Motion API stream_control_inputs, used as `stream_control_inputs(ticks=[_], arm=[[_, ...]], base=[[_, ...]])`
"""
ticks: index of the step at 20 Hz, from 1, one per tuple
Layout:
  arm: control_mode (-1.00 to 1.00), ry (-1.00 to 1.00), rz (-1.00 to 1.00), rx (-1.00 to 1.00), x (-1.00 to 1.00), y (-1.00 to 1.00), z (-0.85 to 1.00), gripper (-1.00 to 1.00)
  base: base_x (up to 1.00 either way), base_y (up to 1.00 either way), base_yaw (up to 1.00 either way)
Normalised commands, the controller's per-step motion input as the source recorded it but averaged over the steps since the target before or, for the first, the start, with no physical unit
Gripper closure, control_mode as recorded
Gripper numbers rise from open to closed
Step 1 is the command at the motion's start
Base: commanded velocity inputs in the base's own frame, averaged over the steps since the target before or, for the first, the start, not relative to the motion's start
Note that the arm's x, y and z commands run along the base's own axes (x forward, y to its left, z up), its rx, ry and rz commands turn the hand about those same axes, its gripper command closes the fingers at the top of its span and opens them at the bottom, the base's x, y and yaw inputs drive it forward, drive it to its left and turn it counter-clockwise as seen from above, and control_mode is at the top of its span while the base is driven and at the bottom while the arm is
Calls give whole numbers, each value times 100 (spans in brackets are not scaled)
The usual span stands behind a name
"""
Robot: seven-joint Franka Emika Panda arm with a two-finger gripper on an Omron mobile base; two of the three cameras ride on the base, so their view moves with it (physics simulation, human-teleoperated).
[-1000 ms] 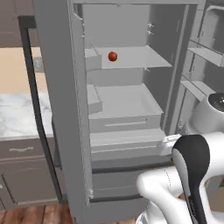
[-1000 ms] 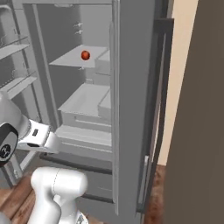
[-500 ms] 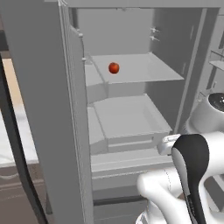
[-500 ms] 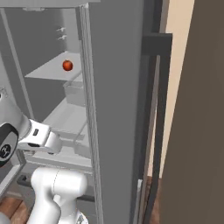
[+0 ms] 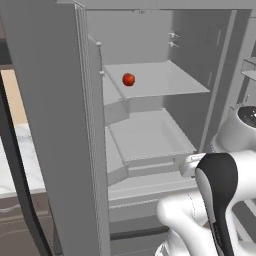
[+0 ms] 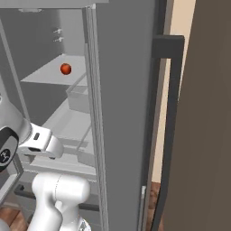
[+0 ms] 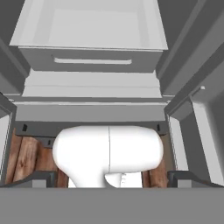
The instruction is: Pick the apple and banana from the fridge and place them inside the tupperware on the counter.
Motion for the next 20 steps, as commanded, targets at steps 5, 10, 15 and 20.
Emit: stream_control_inputs(ticks=[5, 10, 15, 20], arm=[[100, 0, 0, 0, 0, 0, 0, -100], [100, 0, 0, 0, 0, 0, 0, -100], [100, 0, 0, 0, 0, 0, 0, -100], [-100, 0, 17, 6, 32, 5, 2, -100]], base=[[38, 27, 0], [43, 38, 2], [92, 28, 27], [58, 10, 24]])
